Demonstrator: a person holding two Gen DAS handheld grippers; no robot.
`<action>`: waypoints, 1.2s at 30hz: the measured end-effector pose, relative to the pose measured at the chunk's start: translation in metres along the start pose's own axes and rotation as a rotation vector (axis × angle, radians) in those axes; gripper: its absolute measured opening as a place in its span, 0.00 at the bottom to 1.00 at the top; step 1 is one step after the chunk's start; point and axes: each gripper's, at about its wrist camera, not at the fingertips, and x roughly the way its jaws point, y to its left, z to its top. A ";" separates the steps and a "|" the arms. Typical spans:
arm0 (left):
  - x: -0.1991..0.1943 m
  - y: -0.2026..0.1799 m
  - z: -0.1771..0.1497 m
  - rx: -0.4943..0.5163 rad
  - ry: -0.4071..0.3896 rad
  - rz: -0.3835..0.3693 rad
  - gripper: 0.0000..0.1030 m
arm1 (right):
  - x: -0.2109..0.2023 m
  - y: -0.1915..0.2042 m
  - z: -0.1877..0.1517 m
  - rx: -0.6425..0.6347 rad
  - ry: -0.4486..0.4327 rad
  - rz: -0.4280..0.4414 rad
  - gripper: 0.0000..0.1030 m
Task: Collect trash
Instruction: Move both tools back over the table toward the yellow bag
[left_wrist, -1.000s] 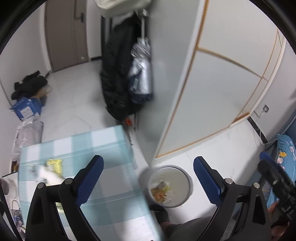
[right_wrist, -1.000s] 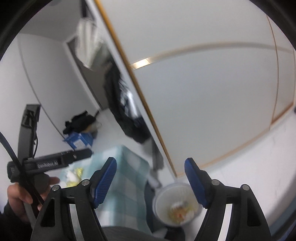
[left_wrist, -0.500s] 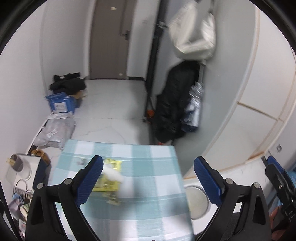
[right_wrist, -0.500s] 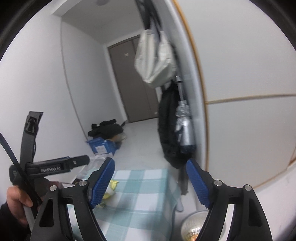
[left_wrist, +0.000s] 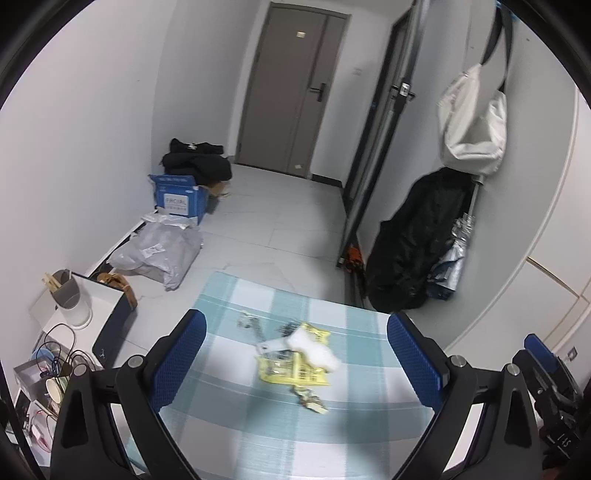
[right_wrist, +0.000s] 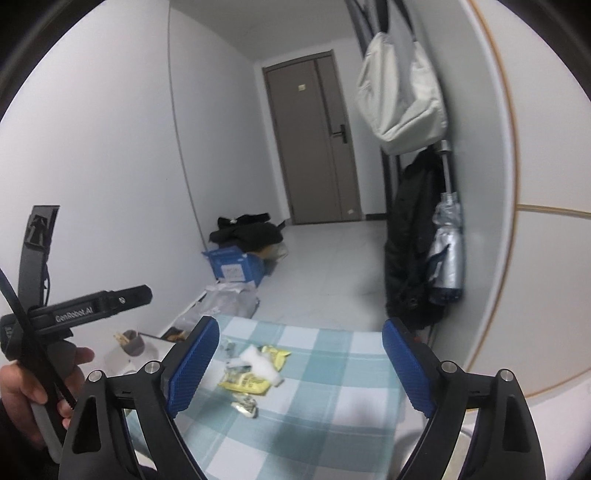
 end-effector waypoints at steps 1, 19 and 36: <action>-0.001 0.004 -0.001 -0.001 0.002 0.004 0.94 | 0.008 0.003 -0.001 -0.006 0.007 0.013 0.88; 0.053 0.069 -0.020 -0.102 0.147 0.043 0.94 | 0.113 0.051 -0.036 -0.153 0.274 0.111 0.88; 0.083 0.109 -0.021 -0.179 0.240 0.072 0.94 | 0.208 0.064 -0.093 -0.123 0.612 0.169 0.79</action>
